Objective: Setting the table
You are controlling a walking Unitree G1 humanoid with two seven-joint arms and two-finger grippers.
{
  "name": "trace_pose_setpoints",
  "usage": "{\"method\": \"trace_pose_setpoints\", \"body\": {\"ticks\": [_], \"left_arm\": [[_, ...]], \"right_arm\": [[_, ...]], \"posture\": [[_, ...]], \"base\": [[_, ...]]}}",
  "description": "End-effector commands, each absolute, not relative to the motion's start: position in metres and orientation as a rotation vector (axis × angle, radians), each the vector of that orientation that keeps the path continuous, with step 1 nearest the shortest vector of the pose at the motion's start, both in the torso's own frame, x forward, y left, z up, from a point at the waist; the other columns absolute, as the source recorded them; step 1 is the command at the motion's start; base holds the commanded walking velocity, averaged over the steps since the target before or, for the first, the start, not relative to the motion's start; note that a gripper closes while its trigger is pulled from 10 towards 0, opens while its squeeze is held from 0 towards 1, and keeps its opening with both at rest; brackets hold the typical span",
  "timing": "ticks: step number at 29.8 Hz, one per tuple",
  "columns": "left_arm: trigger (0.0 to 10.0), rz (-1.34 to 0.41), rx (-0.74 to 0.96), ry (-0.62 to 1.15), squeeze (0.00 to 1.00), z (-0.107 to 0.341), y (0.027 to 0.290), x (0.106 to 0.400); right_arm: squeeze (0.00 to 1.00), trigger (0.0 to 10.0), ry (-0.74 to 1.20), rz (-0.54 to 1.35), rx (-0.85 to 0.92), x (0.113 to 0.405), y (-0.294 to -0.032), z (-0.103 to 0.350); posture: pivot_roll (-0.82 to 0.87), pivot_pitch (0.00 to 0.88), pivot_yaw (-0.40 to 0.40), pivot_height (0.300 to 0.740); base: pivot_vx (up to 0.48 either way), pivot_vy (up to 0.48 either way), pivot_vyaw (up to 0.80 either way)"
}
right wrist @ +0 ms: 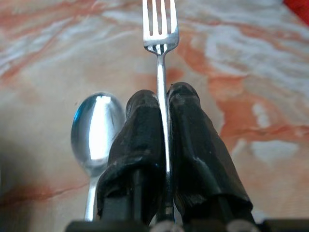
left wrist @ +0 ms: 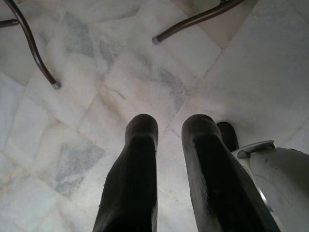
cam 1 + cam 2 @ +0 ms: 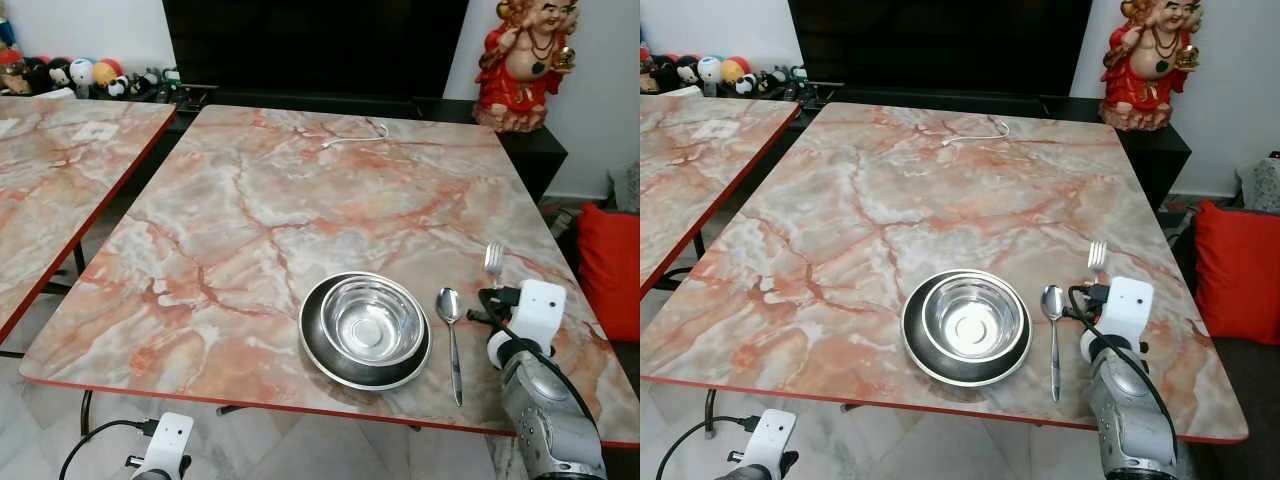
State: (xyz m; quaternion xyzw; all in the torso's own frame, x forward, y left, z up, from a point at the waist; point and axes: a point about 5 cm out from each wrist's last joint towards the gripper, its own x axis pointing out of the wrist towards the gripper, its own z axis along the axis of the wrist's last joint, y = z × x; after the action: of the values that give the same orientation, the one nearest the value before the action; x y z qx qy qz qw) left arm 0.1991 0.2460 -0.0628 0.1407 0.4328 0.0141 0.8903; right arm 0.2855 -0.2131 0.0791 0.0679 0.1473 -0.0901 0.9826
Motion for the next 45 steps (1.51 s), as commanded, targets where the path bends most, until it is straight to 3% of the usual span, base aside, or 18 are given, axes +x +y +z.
{"method": "trace_pose_setpoints", "body": {"ticks": [1, 24, 45], "left_arm": [[10.0, 0.035, 0.287, 0.913, 0.00, -0.065, 0.246, 0.195], [10.0, 0.030, 0.294, 0.912, 0.00, -0.065, 0.246, 0.194], [10.0, 0.027, 0.300, 0.909, 0.00, -0.064, 0.247, 0.196]], "right_arm": [[0.00, 10.0, 0.301, -0.199, 0.149, 0.284, -0.219, 0.078], [0.00, 10.0, 0.348, -0.199, 0.219, 0.272, -0.216, 0.058], [0.00, 10.0, 0.289, -0.193, 0.112, 0.246, -0.214, 0.049]], "posture": [[0.11, 0.012, -0.049, 0.740], [0.11, 0.016, -0.048, 0.740], [0.10, 0.035, -0.041, 0.740]], "base": [[0.000, 0.000, 0.00], [0.000, 0.000, 0.00], [0.000, 0.000, 0.00]]}}
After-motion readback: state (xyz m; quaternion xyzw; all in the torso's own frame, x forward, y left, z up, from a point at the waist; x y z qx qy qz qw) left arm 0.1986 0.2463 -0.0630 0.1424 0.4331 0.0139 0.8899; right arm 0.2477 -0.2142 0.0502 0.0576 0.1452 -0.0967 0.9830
